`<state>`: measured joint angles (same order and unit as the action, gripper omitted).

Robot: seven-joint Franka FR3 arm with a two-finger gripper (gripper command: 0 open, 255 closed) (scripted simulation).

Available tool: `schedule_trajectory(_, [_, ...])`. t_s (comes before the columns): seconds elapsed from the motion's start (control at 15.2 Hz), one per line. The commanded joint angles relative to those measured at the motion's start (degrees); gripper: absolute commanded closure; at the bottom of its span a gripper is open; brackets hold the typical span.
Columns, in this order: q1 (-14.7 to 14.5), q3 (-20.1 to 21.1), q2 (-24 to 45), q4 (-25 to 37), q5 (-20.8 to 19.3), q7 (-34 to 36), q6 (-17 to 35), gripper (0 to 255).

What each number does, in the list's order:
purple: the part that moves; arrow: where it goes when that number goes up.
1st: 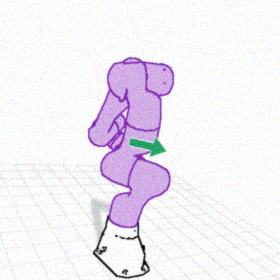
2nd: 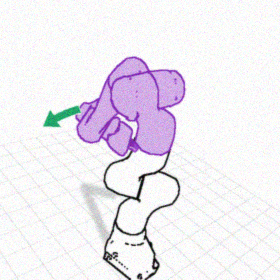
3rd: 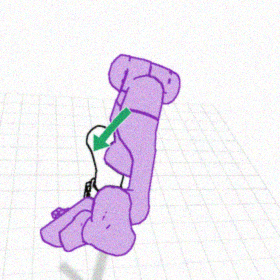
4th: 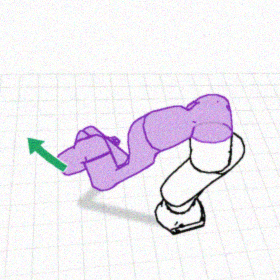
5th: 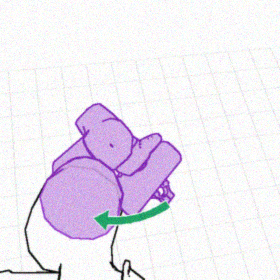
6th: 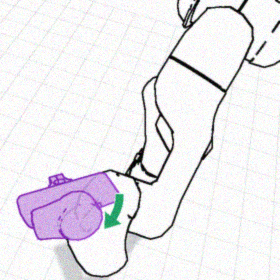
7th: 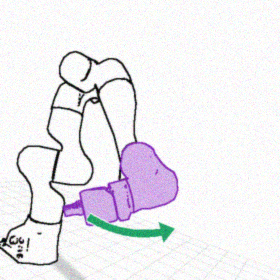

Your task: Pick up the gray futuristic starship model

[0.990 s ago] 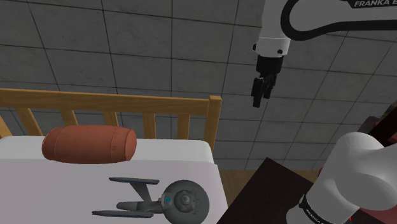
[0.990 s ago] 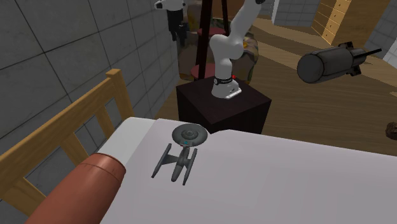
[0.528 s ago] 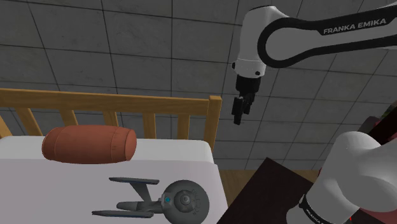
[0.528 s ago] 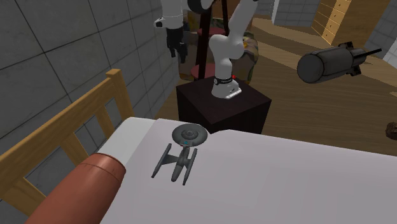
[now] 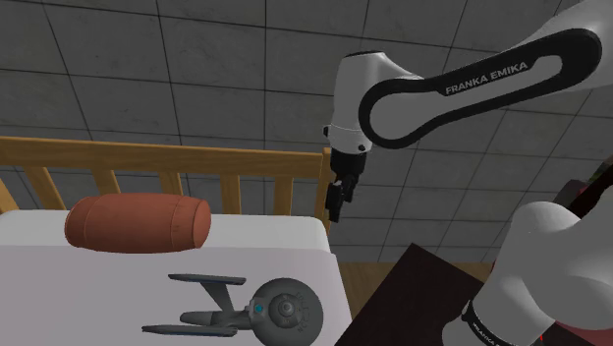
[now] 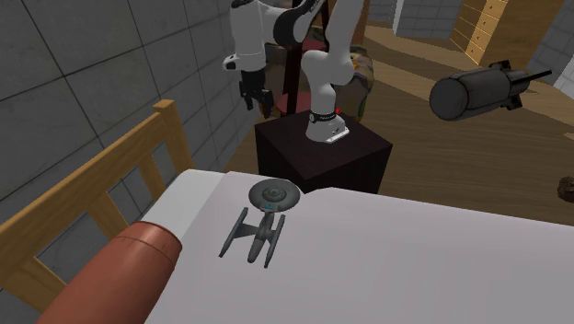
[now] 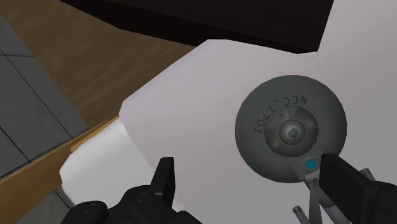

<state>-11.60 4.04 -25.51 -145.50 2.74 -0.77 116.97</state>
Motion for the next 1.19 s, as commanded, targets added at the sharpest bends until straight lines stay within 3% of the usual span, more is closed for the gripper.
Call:
schedule_trajectory(0.0, [-1.3, 1.1, 3.74, 0.31, 1.0, -0.02, 3.84, 0])
schedule_trajectory(0.59, [-6.05, 5.5, 19.69, 4.02, 3.7, -0.87, 17.63, 0])
schedule_trajectory(1.12, [-9.82, 9.09, 34.59, 11.05, 2.93, -0.54, 26.97, 0])
